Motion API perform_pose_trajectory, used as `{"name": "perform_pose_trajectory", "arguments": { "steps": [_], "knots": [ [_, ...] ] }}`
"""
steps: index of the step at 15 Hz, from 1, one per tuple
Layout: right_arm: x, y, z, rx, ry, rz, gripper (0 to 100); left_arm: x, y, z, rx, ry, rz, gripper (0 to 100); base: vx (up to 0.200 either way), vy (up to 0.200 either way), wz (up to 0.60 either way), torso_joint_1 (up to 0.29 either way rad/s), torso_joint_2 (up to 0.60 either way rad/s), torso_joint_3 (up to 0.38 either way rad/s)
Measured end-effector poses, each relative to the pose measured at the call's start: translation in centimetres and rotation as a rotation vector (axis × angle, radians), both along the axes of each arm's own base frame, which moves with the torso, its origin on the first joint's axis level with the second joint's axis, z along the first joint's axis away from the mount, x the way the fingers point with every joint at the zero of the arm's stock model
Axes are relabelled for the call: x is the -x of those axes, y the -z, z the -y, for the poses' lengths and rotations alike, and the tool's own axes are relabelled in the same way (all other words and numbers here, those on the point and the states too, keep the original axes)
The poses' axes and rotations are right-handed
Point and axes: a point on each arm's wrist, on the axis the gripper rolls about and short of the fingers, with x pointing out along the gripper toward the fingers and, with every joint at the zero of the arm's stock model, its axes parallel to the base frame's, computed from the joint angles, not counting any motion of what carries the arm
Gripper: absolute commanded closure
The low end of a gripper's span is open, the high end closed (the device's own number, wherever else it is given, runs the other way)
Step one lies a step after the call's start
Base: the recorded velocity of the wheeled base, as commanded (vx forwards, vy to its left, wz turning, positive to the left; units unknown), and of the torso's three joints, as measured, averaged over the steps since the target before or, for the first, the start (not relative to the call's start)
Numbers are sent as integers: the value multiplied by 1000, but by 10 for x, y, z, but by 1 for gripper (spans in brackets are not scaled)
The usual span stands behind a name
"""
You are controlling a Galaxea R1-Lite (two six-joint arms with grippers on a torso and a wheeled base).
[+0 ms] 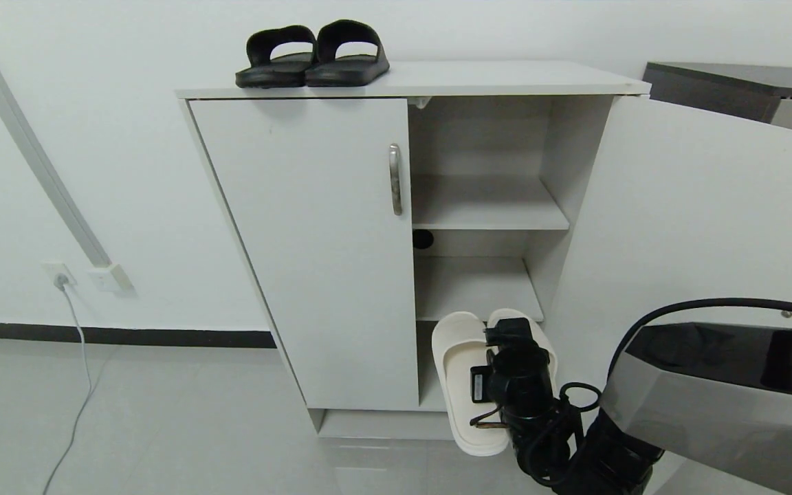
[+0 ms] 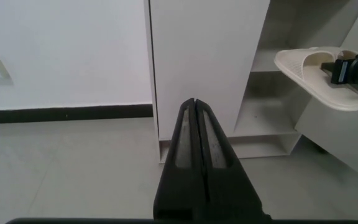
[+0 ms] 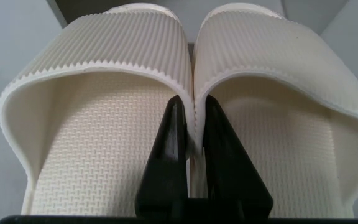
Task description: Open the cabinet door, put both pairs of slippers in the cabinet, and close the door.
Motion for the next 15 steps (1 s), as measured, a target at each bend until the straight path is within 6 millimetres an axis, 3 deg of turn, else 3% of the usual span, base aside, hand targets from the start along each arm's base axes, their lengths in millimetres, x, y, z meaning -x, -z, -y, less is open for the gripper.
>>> {"name": "perform_pose_trajectory", "arguments": {
  "steps": [7,11,15],
  "knots": [
    [-9,4,-3,3,14,15,100,0,0,0,1,-1,0,100,0,0,0,4,6,-183],
    [-23,-5,1,-21,37,164,100,0,0,0,2,-1,1,100,0,0,0,2,1,-16],
    [-25,5,2,-3,41,156,100,0,0,0,2,-1,1,100,0,0,0,0,0,0]
  ]
}}
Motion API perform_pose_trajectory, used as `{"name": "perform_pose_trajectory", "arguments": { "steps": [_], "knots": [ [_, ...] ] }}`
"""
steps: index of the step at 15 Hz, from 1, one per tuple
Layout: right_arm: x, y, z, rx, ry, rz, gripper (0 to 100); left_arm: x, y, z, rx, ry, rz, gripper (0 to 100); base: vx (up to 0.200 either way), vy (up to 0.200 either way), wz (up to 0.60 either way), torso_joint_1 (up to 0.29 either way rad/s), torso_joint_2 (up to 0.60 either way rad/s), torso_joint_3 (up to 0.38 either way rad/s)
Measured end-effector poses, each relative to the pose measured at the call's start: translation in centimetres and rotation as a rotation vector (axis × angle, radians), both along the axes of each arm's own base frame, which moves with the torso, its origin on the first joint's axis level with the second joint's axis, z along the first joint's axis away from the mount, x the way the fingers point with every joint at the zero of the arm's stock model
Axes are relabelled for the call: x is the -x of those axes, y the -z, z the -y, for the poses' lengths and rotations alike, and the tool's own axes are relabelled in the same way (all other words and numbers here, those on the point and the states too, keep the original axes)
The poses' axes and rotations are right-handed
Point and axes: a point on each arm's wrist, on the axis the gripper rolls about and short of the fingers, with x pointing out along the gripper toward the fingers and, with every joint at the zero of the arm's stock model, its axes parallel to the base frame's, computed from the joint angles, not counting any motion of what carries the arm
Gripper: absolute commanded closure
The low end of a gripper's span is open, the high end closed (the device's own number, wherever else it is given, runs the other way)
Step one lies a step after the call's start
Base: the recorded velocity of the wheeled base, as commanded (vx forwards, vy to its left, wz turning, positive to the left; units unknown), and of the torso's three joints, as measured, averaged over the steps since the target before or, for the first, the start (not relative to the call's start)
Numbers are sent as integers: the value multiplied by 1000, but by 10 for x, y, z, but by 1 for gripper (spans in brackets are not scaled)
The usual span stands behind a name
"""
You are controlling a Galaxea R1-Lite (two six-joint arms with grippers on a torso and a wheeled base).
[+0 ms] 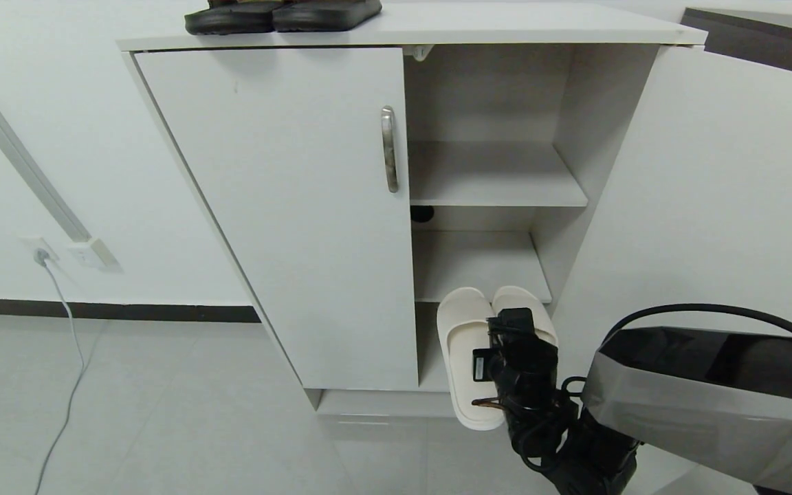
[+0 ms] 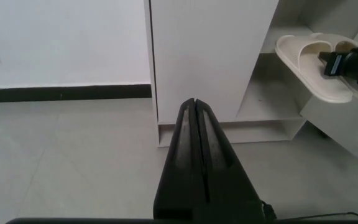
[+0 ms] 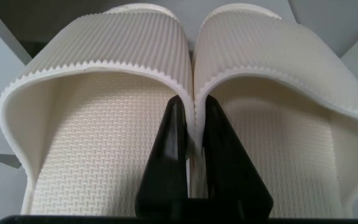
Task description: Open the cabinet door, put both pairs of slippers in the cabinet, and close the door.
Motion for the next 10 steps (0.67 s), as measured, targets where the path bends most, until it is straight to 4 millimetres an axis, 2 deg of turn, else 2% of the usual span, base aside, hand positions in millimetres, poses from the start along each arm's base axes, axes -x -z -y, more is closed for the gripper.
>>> {"name": "perform_pose_trajectory", "arguments": {
  "steps": [4,10],
  "knots": [
    [0,2,0,4,1,-4,100,0,0,0,-1,0,0,100,0,0,0,0,0,0],
    [-3,1,-1,11,-1,2,100,0,0,0,-2,1,0,100,200,0,0,3,3,2]
  ]
}}
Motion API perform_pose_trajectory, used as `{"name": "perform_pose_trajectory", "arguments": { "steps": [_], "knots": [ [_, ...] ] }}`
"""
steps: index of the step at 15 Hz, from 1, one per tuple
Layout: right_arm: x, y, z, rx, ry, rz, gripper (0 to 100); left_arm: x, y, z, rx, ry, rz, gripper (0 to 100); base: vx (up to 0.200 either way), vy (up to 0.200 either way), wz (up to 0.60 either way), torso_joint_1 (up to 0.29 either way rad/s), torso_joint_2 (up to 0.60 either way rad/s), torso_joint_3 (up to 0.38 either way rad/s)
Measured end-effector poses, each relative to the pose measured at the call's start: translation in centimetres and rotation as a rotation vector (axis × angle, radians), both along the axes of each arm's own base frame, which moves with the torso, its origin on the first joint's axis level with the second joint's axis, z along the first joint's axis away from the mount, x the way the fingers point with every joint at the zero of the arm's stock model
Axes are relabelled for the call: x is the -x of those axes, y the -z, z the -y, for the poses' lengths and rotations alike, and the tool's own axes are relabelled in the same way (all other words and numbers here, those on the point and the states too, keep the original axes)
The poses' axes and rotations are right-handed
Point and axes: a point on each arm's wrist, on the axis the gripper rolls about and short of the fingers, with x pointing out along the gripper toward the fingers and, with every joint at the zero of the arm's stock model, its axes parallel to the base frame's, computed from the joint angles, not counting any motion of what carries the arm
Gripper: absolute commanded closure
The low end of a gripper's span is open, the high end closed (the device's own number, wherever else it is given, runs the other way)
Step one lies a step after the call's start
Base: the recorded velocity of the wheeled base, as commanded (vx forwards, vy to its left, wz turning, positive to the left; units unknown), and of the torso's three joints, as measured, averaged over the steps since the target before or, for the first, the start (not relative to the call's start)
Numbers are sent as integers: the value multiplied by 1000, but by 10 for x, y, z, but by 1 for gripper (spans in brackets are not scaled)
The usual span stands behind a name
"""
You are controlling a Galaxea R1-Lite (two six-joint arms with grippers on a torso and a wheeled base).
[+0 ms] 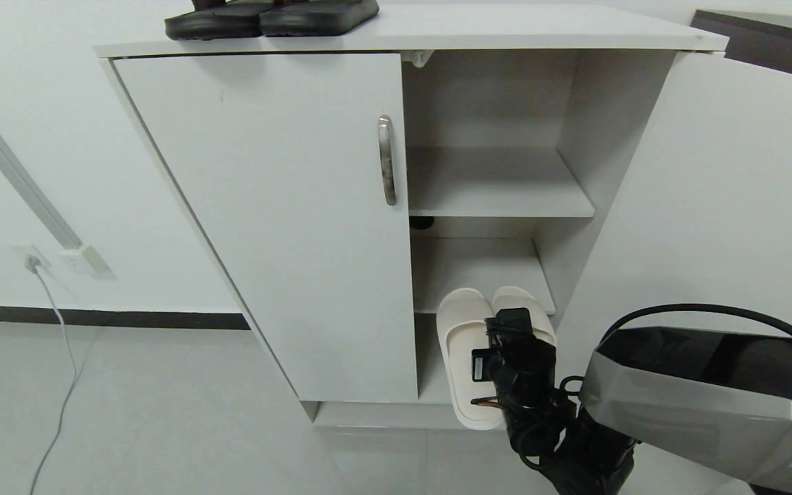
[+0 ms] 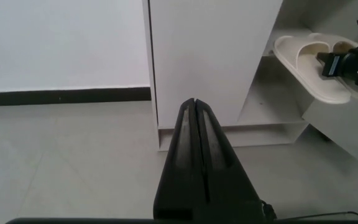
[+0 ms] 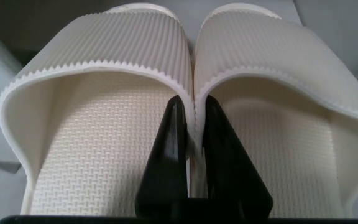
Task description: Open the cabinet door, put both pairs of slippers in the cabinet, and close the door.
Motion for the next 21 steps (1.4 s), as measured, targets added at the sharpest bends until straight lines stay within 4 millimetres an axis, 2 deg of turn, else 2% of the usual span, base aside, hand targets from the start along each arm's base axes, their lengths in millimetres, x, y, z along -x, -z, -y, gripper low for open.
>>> {"name": "perform_pose_trajectory", "arguments": {
  "steps": [5,11,14,17,21],
  "knots": [
    [-8,-5,-3,1,4,4,100,0,0,0,-1,0,0,100,200,0,0,2,0,0],
    [-39,-17,-5,-14,0,8,100,0,0,0,0,0,0,100,0,0,0,0,0,0],
    [-58,-17,-7,-28,7,31,100,0,0,0,0,0,0,100,0,0,0,0,0,0],
    [-75,-8,-3,3,-5,-14,100,0,0,0,0,0,0,100,0,0,0,0,0,0],
    [-95,-15,1,-8,22,-1,100,0,0,0,0,-1,0,100,0,0,0,0,0,0]
  ]
}}
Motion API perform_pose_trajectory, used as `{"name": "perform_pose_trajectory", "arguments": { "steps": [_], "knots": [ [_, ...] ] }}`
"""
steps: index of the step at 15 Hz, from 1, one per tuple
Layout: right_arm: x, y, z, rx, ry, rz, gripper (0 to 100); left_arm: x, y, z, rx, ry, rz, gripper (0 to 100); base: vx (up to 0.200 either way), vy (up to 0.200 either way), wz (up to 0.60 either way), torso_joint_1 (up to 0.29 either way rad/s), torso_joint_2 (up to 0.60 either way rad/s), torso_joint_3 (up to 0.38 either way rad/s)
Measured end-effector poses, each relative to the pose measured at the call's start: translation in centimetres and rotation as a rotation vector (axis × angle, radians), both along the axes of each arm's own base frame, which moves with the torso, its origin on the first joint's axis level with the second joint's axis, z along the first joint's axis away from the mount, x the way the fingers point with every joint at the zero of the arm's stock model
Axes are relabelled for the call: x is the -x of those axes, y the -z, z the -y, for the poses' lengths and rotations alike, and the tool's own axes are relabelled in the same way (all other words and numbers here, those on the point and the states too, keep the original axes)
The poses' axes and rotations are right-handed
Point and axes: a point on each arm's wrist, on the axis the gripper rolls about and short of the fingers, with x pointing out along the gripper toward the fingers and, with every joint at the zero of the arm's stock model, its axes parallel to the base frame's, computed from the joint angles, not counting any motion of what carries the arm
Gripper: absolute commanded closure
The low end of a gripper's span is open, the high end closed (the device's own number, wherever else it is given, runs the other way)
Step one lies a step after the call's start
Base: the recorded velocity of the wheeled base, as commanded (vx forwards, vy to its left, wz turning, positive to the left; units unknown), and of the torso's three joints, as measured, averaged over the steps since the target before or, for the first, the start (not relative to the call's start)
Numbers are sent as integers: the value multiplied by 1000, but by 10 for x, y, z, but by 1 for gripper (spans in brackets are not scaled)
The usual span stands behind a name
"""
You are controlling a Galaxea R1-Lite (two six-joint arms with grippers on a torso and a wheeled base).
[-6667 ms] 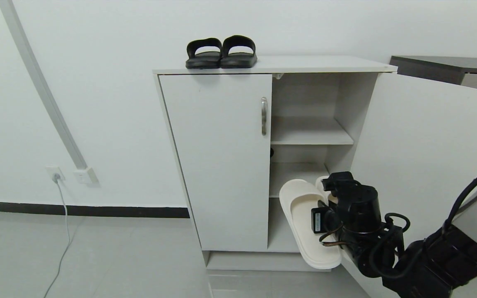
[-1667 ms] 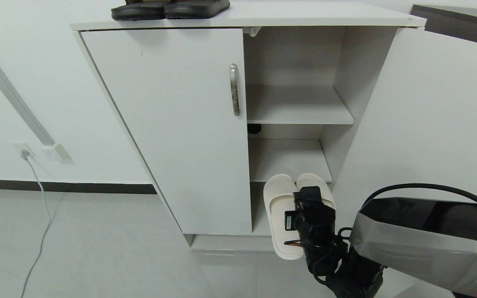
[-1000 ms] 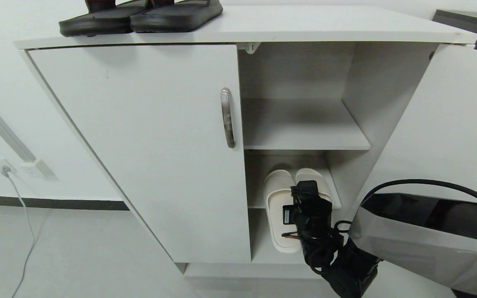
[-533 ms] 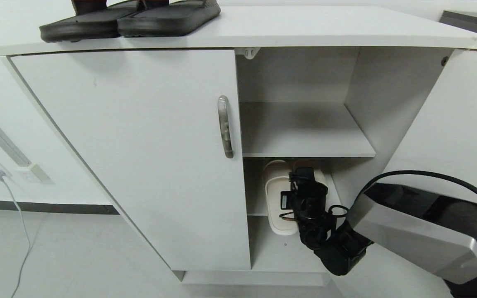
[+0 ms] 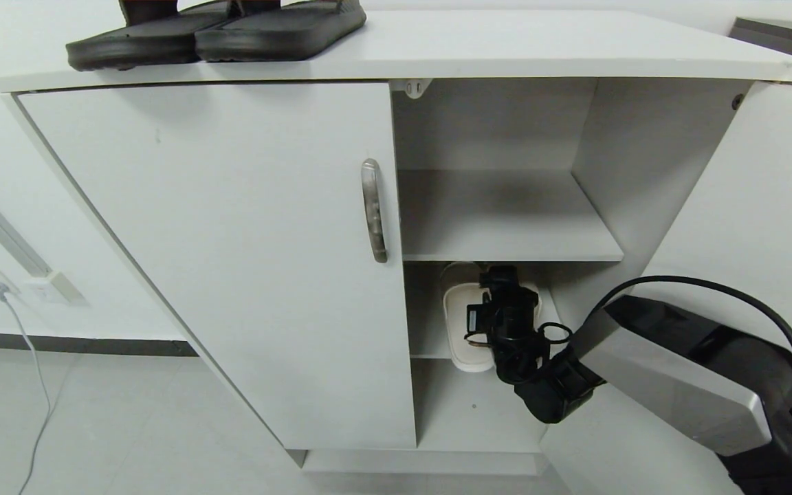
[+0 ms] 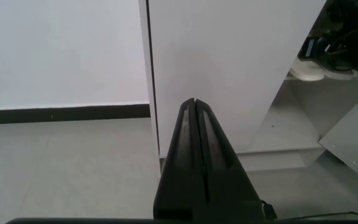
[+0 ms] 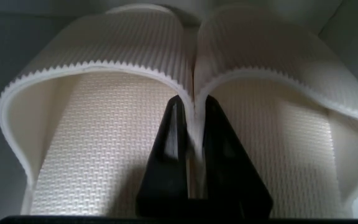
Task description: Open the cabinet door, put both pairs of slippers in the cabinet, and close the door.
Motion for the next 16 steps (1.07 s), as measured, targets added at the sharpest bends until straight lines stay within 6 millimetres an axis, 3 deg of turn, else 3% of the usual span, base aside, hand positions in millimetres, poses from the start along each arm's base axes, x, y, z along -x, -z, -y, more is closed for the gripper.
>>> {"name": "perform_pose_trajectory", "arguments": {
  "steps": [5,9,10,16],
  "knots": [
    [-19,-4,8,-6,35,13,100,0,0,0,0,1,0,100,0,0,0,0,0,0],
    [-21,1,7,3,36,1,100,0,0,0,0,1,0,100,0,0,0,0,0,0],
    [-21,2,7,4,37,1,0,0,0,0,0,1,0,100,0,0,0,0,0,0],
    [-10,9,9,33,29,-38,0,0,0,0,0,0,0,100,0,0,0,0,0,0]
  ]
}}
